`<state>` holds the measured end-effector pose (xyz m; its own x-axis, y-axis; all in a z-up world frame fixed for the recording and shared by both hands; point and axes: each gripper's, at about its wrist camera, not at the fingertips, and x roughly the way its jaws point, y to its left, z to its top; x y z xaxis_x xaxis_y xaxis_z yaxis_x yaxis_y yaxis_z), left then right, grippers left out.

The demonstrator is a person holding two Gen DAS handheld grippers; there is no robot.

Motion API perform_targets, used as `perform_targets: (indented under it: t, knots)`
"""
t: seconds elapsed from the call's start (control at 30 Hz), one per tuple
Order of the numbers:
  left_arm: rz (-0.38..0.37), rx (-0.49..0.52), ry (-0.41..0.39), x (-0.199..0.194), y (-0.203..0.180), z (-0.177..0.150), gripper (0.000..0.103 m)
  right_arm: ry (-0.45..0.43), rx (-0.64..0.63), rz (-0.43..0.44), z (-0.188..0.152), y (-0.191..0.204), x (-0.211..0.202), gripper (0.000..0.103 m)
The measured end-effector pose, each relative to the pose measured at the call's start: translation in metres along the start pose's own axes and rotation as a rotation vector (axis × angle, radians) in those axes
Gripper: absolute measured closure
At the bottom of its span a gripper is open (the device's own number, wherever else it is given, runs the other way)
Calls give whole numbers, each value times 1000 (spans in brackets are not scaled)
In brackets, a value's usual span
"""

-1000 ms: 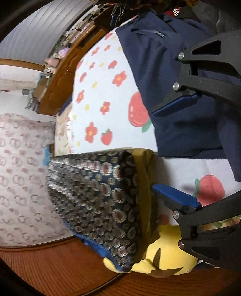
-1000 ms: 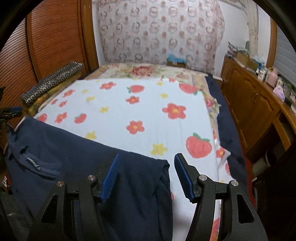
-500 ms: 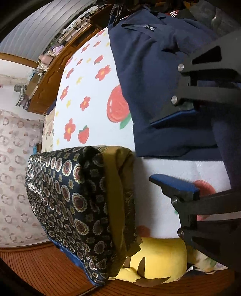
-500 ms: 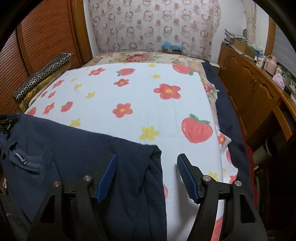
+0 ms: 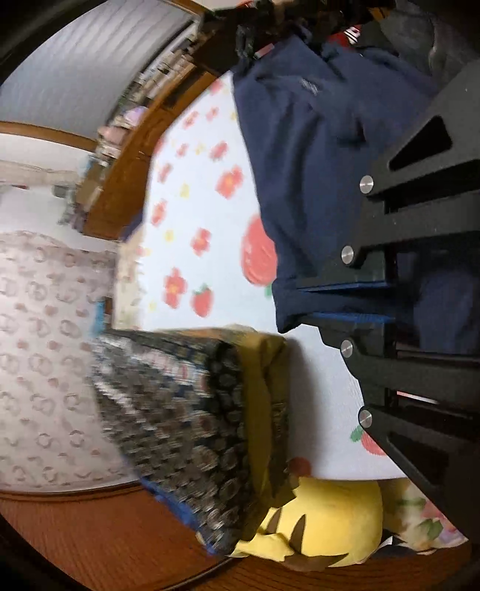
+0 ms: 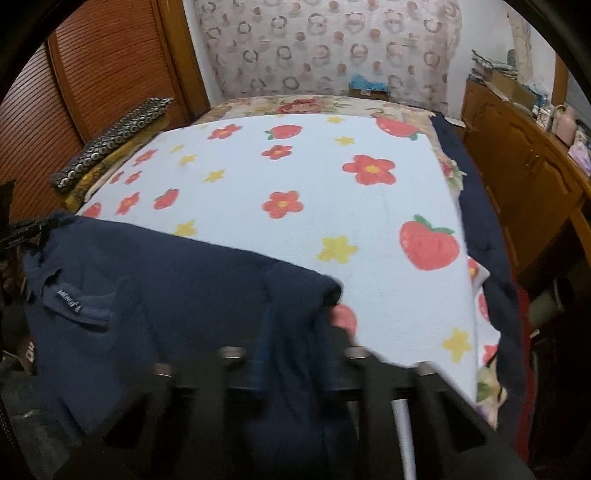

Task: Fold small clothes
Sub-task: 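Grasp the folded T-shirt edge with both grippers and lift it up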

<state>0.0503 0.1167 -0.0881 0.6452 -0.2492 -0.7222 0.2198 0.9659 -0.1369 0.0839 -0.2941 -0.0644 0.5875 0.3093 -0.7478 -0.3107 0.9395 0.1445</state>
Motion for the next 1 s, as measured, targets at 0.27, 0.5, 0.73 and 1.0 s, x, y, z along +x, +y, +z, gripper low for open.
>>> perform_targets:
  t: [0.27, 0.5, 0.73, 1.0]
  knots:
    - [-82, 19, -226, -98, -28, 21, 93, -296, 42, 58, -4, 14, -107, 94]
    - [-52, 99, -371, -167, -36, 49, 93, -516, -41, -22, 2, 44, -213, 95]
    - [-43, 106, -517, -225, -27, 71, 93, -669, -90, -28, 11, 59, -296, 95]
    - [-52, 143, -652, -284, -29, 88, 93, -766, -173, -74, 23, 83, -373, 95]
